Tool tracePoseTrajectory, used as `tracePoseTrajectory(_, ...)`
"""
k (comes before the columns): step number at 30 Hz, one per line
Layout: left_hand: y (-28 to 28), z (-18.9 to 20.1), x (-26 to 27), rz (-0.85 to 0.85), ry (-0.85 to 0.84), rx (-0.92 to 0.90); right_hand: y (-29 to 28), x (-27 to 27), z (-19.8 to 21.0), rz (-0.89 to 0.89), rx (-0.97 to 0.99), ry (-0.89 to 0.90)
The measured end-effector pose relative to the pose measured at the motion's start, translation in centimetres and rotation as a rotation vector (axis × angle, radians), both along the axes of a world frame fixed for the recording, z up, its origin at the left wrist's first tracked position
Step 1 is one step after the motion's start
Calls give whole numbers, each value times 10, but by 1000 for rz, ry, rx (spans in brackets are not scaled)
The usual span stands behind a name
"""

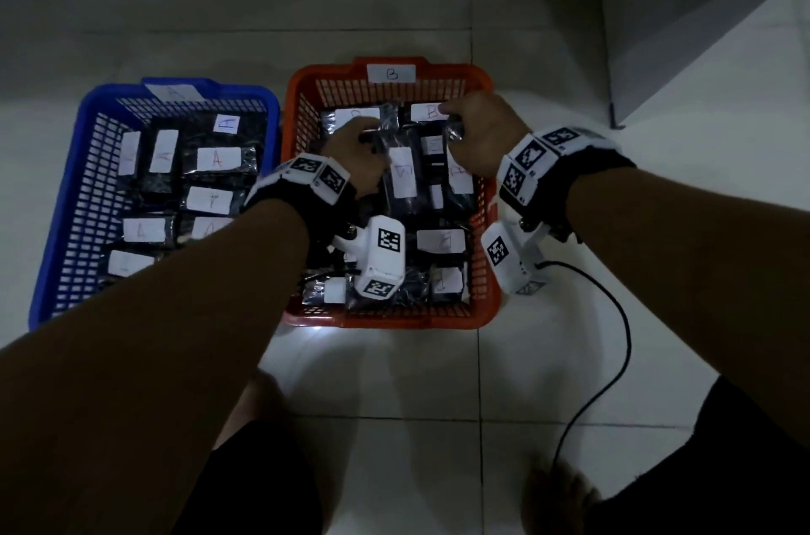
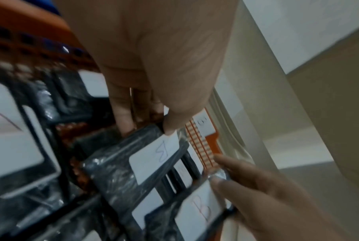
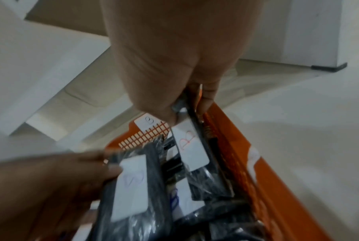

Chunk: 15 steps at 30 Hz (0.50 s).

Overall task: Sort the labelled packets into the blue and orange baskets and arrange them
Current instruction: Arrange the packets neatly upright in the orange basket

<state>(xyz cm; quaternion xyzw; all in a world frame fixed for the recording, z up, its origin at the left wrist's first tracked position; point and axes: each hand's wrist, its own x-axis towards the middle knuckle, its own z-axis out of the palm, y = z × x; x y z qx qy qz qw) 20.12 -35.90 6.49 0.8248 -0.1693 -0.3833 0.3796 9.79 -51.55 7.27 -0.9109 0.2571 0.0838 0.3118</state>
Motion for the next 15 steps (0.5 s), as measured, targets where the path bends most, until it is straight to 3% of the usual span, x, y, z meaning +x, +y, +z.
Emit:
tracePoseTrajectory(3,-15,-7,3,-73,-44,30,-1,0,-5,51,-17,54)
tracePoseTrajectory(6,-26,-13,6,-180,-141,81,-6,4,-5,-42,26,31)
tracePoseTrajectory(9,-32,-15,6,-273,-363,122,-12,10,-6,-118,65,17)
tracePoseTrajectory(15,-31,-23,5,-263,-495,150,-6,12,-7,118,-121,114)
